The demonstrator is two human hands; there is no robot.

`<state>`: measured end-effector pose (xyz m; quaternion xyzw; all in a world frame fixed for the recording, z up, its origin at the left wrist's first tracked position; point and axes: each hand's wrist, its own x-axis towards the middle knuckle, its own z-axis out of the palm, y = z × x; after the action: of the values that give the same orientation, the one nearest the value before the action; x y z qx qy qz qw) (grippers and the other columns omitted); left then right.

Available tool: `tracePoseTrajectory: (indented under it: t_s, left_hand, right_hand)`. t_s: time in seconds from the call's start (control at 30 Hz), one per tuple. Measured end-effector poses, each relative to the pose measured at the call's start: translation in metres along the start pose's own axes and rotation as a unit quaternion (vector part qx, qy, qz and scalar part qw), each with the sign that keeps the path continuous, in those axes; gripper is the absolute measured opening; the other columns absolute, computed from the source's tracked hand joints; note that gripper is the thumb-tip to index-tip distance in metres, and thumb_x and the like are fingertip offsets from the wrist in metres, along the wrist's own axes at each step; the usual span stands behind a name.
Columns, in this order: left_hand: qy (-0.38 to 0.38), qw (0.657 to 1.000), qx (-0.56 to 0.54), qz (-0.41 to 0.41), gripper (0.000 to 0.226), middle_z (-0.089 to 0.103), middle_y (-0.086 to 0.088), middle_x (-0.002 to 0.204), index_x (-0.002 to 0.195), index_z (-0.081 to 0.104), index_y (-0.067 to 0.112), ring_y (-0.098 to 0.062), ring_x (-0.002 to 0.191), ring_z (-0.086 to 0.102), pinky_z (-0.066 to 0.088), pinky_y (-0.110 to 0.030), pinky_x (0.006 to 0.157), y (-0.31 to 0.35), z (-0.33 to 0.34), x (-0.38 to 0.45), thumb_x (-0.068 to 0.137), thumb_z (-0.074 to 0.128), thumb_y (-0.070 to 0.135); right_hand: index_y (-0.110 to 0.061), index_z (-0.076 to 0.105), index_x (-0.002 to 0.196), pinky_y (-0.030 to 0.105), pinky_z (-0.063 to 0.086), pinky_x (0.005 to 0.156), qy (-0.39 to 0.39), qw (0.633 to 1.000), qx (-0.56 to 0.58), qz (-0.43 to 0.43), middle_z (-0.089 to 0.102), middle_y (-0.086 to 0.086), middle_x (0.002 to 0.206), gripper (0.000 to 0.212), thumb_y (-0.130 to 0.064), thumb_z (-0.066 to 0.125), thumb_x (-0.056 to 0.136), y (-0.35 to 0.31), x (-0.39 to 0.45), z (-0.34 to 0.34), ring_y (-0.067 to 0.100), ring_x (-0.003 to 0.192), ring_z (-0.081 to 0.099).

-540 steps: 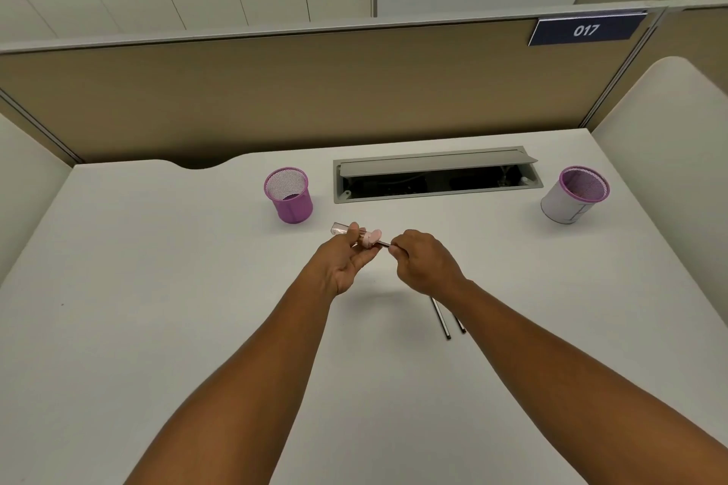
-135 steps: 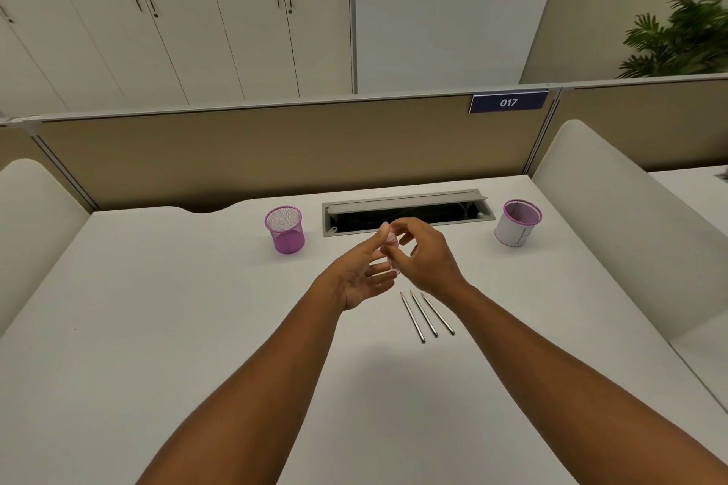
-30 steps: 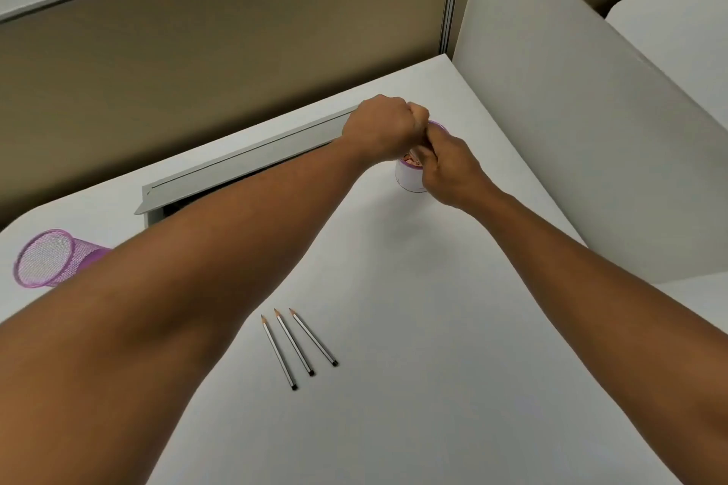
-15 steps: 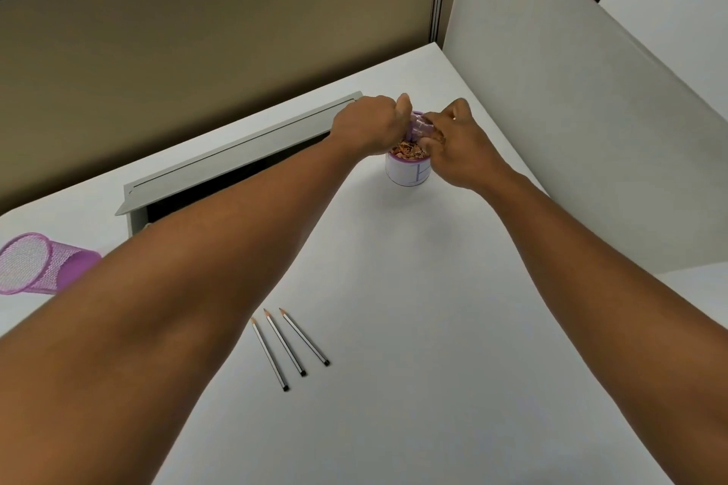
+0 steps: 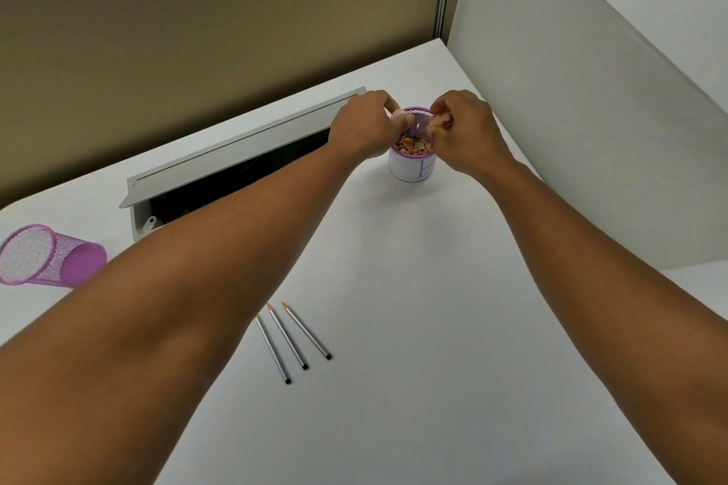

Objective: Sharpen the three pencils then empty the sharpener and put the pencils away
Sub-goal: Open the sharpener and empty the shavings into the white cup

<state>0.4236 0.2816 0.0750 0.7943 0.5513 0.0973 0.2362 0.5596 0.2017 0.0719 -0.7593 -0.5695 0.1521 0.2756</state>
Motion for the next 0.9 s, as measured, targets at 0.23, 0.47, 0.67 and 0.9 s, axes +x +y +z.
tracePoseTrajectory:
  t_s: [0.23, 0.47, 0.67, 0.9]
  left_hand:
    - [0.018, 0.999, -0.021, 0.021, 0.027, 0.07, 0.001, 0.103, 0.114, 0.064, 0.025, -0.015, 0.092, 0.065, 0.057, -0.031, 0.075, -0.003, 0.004, -0.003, 0.088, 0.063, 0.034]
    - [0.031, 0.998, -0.044, 0.02, 0.029, 0.07, 0.002, 0.109, 0.115, 0.066, 0.027, -0.013, 0.092, 0.066, 0.057, -0.031, 0.077, -0.005, 0.008, -0.003, 0.086, 0.069, 0.029]
    - [0.026, 0.996, -0.083, 0.006, 0.026, 0.07, 0.001, 0.109, 0.113, 0.067, 0.025, -0.014, 0.095, 0.067, 0.058, -0.03, 0.078, -0.006, 0.009, -0.004, 0.087, 0.068, 0.029]
    - [0.016, 0.994, -0.101, -0.028, 0.023, 0.07, 0.002, 0.102, 0.108, 0.068, 0.025, -0.013, 0.091, 0.066, 0.058, -0.03, 0.072, -0.006, 0.005, -0.002, 0.088, 0.066, 0.034]
  right_hand:
    - [-0.009, 0.051, 0.133, 0.031, 0.049, 0.093, -0.038, 0.999, -0.017, 0.004, 0.05, 0.012, 0.132, 0.054, -0.017, 0.073, 0.084, -0.004, 0.0, -0.002, 0.027, 0.115, 0.056]
    - [-0.008, 0.048, 0.124, 0.02, 0.045, 0.079, 0.039, 0.998, 0.052, 0.026, 0.058, 0.013, 0.12, 0.043, -0.013, 0.068, 0.086, -0.011, -0.006, -0.004, 0.023, 0.105, 0.058]
    - [-0.008, 0.05, 0.128, 0.026, 0.049, 0.087, 0.047, 0.997, 0.056, 0.008, 0.058, 0.012, 0.125, 0.039, -0.017, 0.06, 0.092, -0.011, -0.008, 0.0, 0.023, 0.111, 0.058]
    - [-0.01, 0.05, 0.125, 0.025, 0.05, 0.083, 0.091, 0.99, 0.098, 0.035, 0.06, 0.008, 0.121, 0.038, -0.021, 0.062, 0.091, -0.013, -0.011, 0.002, 0.019, 0.104, 0.059]
